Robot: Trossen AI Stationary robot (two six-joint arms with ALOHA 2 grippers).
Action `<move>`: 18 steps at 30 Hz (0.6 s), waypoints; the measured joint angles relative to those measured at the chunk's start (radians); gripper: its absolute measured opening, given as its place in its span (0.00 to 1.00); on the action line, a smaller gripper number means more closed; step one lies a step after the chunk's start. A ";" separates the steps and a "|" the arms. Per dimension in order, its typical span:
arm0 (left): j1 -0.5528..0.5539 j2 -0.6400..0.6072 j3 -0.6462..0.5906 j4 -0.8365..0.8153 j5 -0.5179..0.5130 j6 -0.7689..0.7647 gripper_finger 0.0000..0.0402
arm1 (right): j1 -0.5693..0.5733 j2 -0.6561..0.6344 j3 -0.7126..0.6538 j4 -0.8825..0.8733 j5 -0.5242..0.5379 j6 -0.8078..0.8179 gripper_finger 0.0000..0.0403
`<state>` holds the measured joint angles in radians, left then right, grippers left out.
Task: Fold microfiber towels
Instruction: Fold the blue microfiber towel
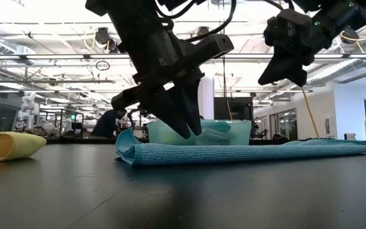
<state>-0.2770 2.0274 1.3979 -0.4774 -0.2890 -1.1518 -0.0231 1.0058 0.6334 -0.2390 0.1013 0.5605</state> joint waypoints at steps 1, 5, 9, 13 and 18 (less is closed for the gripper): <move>0.002 0.000 0.000 0.000 0.000 0.006 0.20 | 0.000 0.000 0.000 0.004 0.000 0.004 0.00; 0.014 0.000 0.000 0.000 0.000 0.037 0.20 | 0.000 0.000 0.000 0.002 -0.001 0.006 0.00; 0.026 0.000 0.000 0.001 0.000 0.064 0.20 | 0.000 0.000 0.000 0.002 -0.001 0.008 0.00; 0.036 0.000 0.000 0.002 0.000 0.074 0.20 | 0.000 0.000 0.000 0.002 -0.001 0.044 0.00; 0.040 0.000 0.000 0.002 0.001 0.083 0.20 | -0.006 0.000 0.000 0.002 -0.006 -0.020 0.03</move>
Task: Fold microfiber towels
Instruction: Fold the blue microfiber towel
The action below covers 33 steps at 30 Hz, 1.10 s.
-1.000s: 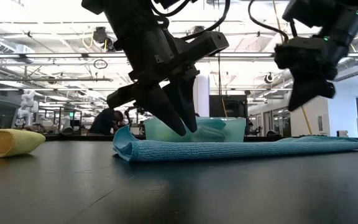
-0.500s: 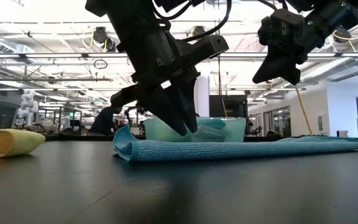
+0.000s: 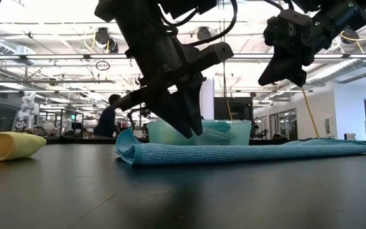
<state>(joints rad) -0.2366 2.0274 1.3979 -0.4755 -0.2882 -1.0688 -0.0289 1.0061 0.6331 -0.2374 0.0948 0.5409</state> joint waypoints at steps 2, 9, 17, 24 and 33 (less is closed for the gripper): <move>0.000 0.000 0.000 0.000 0.000 0.002 0.20 | -0.020 0.000 0.000 0.000 -0.042 -0.003 0.07; 0.000 0.000 0.000 0.001 0.001 0.003 0.20 | -0.146 0.000 0.000 -0.060 -0.311 0.034 0.25; 0.000 0.000 0.000 0.001 0.001 0.017 0.20 | -0.232 0.000 0.000 -0.256 -0.440 0.087 0.32; 0.000 0.000 0.000 0.001 0.001 0.018 0.20 | -0.191 0.000 0.000 -0.427 -0.403 0.151 0.30; 0.002 0.000 0.000 0.001 0.000 0.018 0.20 | -0.139 0.000 -0.005 -0.676 -0.266 0.294 0.29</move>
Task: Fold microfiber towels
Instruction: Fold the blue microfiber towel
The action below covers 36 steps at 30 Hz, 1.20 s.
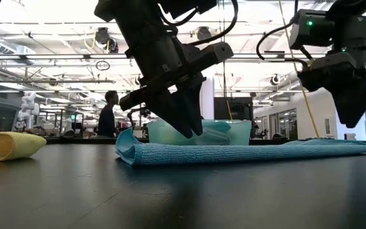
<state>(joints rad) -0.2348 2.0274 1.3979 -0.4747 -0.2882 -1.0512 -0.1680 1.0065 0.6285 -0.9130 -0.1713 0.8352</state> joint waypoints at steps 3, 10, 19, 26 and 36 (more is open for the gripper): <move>0.001 0.000 0.000 0.000 0.000 0.000 0.20 | 0.011 0.000 -0.020 0.033 0.014 0.020 0.29; 0.001 0.000 0.000 0.000 -0.001 -0.005 0.20 | 0.045 0.000 -0.152 0.241 -0.016 0.092 0.29; 0.001 0.000 0.000 0.000 -0.001 -0.004 0.20 | 0.048 -0.006 -0.217 0.249 -0.016 0.122 0.29; 0.001 0.000 0.000 0.000 -0.001 0.000 0.20 | 0.048 -0.052 -0.183 0.269 -0.016 0.123 0.29; 0.001 0.000 0.000 0.000 -0.002 0.000 0.20 | 0.059 -0.133 -0.162 0.201 -0.063 0.205 0.29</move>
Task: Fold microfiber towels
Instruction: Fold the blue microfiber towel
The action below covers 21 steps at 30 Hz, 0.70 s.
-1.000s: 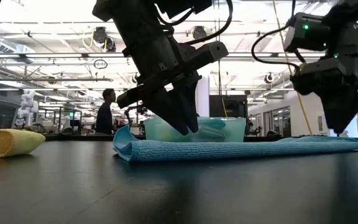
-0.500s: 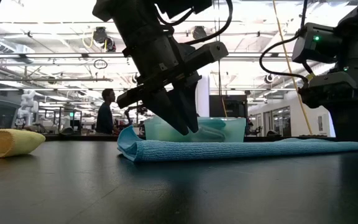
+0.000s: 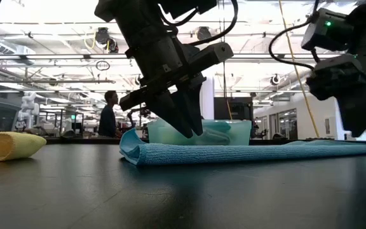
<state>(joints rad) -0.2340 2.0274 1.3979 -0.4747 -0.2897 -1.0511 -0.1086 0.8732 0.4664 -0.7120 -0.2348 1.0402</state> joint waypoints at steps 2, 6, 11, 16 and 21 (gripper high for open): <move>0.000 0.000 0.000 0.000 0.000 0.000 0.20 | 0.010 -0.005 0.000 -0.046 0.001 0.022 0.29; 0.000 0.000 0.000 0.001 0.000 0.000 0.20 | 0.032 -0.005 0.000 -0.131 0.047 0.075 0.29; 0.002 0.000 0.000 0.001 -0.001 0.000 0.20 | 0.050 -0.005 -0.021 -0.116 0.057 0.128 0.29; 0.011 0.000 0.000 0.001 -0.001 0.000 0.20 | 0.077 -0.005 -0.078 -0.028 0.056 0.162 0.29; 0.018 0.000 0.000 0.002 -0.001 0.000 0.20 | 0.091 -0.007 -0.132 0.024 0.058 0.205 0.29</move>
<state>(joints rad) -0.2161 2.0274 1.3979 -0.4730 -0.2905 -1.0508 -0.0177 0.8663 0.3348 -0.6879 -0.1770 1.2457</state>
